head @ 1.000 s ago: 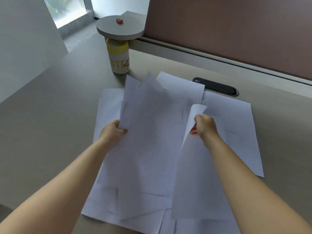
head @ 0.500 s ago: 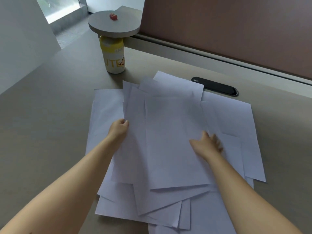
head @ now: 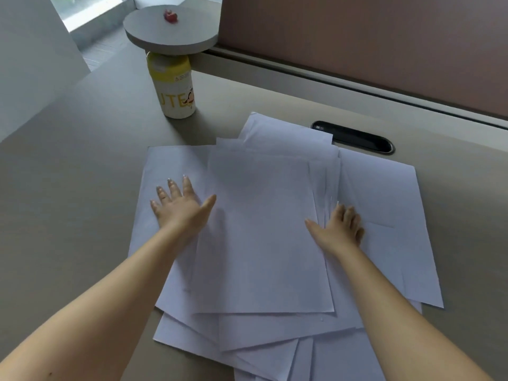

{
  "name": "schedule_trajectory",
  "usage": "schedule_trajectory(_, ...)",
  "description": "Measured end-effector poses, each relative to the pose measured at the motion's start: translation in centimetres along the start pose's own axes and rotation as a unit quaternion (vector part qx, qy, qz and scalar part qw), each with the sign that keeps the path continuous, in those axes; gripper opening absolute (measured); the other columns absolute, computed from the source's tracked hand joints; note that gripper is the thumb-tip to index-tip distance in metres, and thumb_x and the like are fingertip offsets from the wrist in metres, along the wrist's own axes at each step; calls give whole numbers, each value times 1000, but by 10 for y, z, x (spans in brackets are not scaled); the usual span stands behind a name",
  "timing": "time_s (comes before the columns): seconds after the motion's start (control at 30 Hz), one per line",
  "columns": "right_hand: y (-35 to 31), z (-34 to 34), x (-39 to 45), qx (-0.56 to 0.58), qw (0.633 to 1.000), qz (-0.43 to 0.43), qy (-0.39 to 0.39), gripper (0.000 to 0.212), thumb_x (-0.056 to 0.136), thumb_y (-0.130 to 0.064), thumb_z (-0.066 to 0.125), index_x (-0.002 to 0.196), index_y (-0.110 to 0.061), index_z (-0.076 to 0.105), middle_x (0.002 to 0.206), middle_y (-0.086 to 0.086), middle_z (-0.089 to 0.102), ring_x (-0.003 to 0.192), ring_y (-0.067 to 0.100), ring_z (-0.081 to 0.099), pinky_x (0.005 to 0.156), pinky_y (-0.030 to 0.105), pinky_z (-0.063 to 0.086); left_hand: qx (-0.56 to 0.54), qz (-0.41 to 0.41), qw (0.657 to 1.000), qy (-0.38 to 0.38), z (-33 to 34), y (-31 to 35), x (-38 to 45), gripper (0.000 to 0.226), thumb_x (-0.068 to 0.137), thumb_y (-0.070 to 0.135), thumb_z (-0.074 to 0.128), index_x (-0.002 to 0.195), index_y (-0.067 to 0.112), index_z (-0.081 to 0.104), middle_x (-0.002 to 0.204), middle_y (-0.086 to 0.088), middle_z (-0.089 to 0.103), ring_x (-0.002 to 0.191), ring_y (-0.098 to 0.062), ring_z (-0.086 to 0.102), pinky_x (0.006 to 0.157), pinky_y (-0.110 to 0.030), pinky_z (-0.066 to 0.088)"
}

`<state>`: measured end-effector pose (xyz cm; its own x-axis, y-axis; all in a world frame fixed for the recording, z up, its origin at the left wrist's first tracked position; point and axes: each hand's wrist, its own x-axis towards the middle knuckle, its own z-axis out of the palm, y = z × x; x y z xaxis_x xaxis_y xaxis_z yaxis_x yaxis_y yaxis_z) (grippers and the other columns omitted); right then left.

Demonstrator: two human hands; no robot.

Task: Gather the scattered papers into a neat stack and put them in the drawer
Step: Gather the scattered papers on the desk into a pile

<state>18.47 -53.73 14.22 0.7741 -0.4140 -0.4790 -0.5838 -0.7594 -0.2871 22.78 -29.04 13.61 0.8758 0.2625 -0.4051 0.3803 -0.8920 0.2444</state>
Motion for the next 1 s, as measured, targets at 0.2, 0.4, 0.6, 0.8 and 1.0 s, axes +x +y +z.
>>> schedule_trajectory(0.2, -16, 1, 11, 51, 995, -81, 10, 85, 85, -44, 53, 146, -2, 10, 157, 14, 13, 145, 30, 7, 119, 42, 10, -144, 110, 983, -9, -2, 28, -5, 82, 85, 45, 51, 148, 16, 8, 151, -12, 36, 139, -30, 33, 109, -33, 26)
schedule_trajectory(0.4, -16, -16, 12, 358, 932, -59, 13, 36, 82, -5, 60, 117, 2, 53, 110, 15, 61, 98, 27, 59, 73, 28, 43, -514, 26, 853, -85, -15, 21, -7, 52, 81, 5, 61, 130, 2, 44, 104, -13, 63, 75, -22, 66, 66, -29, 55)
schedule_trajectory(0.6, -23, -19, 8, 411, 910, 16, -52, 24, 79, 7, 60, 102, 13, 58, 98, 17, 59, 87, 28, 59, 85, 37, 51, -527, 33, 822, -213, -28, 22, -21, 19, 78, -1, 59, 94, 9, 61, 68, -4, 69, 51, -15, 66, 56, -25, 56)
schedule_trajectory(0.8, -19, -24, 7, 323, 946, -17, -2, 13, 80, 6, 49, 75, -5, 44, 70, 9, 42, 58, 17, 37, 51, 23, 30, -423, 105, 895, -93, -42, 30, -29, 36, 66, 4, 64, 100, 16, 58, 89, -8, 64, 74, -21, 58, 74, -30, 49)
schedule_trajectory(1.0, -4, -34, 4, 304, 949, -50, 67, 19, 84, 4, 47, 99, -2, 56, 85, 9, 54, 84, 24, 50, 70, 28, 38, -269, 41, 960, -74, -27, 9, -26, 81, 80, 19, 65, 146, 10, 19, 147, -17, 37, 132, -34, 41, 108, -42, 36)
